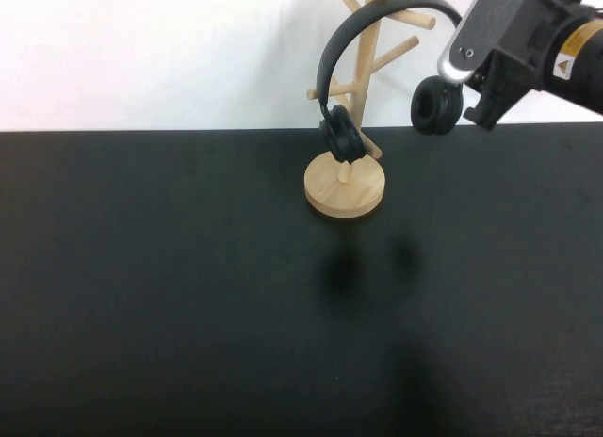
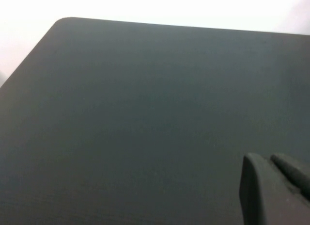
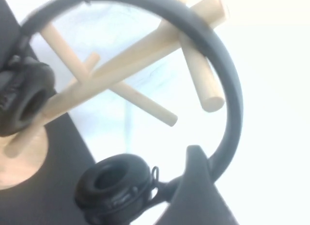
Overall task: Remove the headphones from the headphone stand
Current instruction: Pick up the headphones from the headphone stand
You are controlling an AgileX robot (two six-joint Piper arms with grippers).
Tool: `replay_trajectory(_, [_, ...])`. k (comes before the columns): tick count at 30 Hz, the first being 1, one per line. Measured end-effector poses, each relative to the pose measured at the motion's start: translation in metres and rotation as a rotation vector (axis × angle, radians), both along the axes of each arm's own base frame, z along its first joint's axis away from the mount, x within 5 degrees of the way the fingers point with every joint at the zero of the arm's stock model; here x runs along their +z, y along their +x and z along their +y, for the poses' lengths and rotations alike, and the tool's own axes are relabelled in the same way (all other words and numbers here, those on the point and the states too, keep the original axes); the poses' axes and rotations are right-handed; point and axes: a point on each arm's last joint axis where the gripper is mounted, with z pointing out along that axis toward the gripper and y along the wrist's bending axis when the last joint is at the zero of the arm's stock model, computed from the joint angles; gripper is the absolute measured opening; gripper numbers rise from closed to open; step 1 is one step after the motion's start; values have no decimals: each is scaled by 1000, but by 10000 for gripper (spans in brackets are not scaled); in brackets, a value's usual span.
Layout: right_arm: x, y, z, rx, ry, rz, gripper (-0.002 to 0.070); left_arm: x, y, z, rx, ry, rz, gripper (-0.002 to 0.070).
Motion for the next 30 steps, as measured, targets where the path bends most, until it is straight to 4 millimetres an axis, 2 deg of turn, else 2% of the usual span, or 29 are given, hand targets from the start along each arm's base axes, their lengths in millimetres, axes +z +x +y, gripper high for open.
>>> replay_trajectory(6, [-14,18,-6,-15,-20,-55,457,0,0,0,0,0,0,-4])
replay_trajectory(14, [-28,35,-2,-8,5,-93,456,0,0,0,0,0,0,-4])
replay_trajectory(19, [-23,56,4,-14,27,-117,456,0,0,0,0,0,0,-4])
replay_trajectory(24, [-27,76,10,-18,31,-120,456,0,0,0,0,0,0,-4])
replay_trajectory(30, [-31,86,13,-19,29,-117,439,0,0,0,0,0,0,-4])
